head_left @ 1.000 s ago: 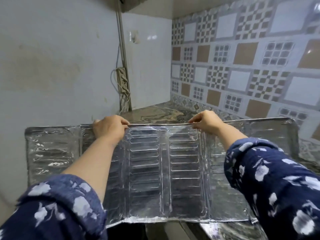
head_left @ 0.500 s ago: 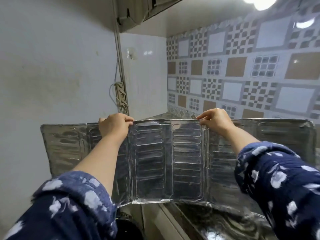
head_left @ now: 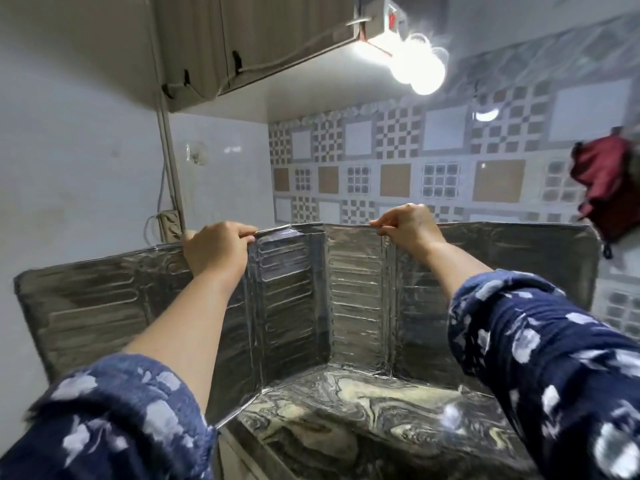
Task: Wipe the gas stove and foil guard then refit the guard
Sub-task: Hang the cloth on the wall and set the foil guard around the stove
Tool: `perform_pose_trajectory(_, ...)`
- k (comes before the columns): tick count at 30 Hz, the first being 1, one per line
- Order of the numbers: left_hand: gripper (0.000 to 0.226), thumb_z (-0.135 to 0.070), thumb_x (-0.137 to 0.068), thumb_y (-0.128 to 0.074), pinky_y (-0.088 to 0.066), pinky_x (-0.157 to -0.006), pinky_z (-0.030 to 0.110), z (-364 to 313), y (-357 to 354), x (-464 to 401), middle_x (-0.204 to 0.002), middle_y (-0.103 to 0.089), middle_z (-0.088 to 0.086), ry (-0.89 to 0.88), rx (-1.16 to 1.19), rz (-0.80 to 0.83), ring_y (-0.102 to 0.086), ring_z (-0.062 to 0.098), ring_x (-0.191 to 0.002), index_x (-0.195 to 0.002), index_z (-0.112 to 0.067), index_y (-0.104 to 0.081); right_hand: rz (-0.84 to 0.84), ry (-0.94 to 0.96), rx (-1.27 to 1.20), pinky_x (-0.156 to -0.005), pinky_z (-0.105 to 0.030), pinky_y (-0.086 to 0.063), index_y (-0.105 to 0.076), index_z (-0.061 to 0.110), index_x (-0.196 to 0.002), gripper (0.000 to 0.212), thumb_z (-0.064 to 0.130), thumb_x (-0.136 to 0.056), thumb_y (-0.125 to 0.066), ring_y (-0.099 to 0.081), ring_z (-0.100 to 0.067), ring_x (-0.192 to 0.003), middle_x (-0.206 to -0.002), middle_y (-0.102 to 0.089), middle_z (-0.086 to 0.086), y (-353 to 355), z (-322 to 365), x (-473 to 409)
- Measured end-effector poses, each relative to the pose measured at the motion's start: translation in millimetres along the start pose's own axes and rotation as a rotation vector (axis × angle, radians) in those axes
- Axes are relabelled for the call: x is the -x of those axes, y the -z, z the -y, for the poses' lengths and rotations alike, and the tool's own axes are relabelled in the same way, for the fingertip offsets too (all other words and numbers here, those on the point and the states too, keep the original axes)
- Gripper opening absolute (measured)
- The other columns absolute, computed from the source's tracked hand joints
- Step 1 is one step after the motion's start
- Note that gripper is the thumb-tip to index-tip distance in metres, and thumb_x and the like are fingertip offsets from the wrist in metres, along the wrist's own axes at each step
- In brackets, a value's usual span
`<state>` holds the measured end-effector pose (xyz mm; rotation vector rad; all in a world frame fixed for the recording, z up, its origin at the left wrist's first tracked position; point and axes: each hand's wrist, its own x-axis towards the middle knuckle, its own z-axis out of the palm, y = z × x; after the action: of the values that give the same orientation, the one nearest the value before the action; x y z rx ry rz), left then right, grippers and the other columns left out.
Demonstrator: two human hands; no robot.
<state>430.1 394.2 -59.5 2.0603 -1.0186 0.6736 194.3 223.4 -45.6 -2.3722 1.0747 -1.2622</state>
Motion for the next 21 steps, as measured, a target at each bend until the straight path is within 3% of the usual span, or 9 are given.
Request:
perform_pose_trajectory(7, 0.022, -0.033, -0.094, -0.055, -0.032, -0.081, 0.036, -64, -35, -23, -0.107, -0.073, 0.0, -0.122, 0.085, -0.04, -0.06, 0.026, -0.097, -0.109, -0.033, -0.07, -0.111, 0.035, 0.139, -0.094, -0.032, -0.052, -0.076, 0.012, -0.096, 0.016, 0.01, -0.08, -0.074, -0.069, -0.019, -0.091, -0.1, -0.074, -0.007, 61, -30, -21)
perform_pose_trajectory(21, 0.024, -0.029, -0.094, -0.053, -0.03, -0.083, 0.037, -189, -100, -25, -0.102, -0.072, 0.009, -0.224, 0.187, -0.108, -0.059, 0.029, -0.093, -0.112, -0.034, -0.069, -0.249, 0.043, 0.251, -0.093, -0.023, -0.048, -0.076, 0.009, -0.096, 0.021, -0.001, -0.08, -0.068, -0.069, -0.018, -0.096, -0.098, -0.075, -0.009, 155, -127, -49)
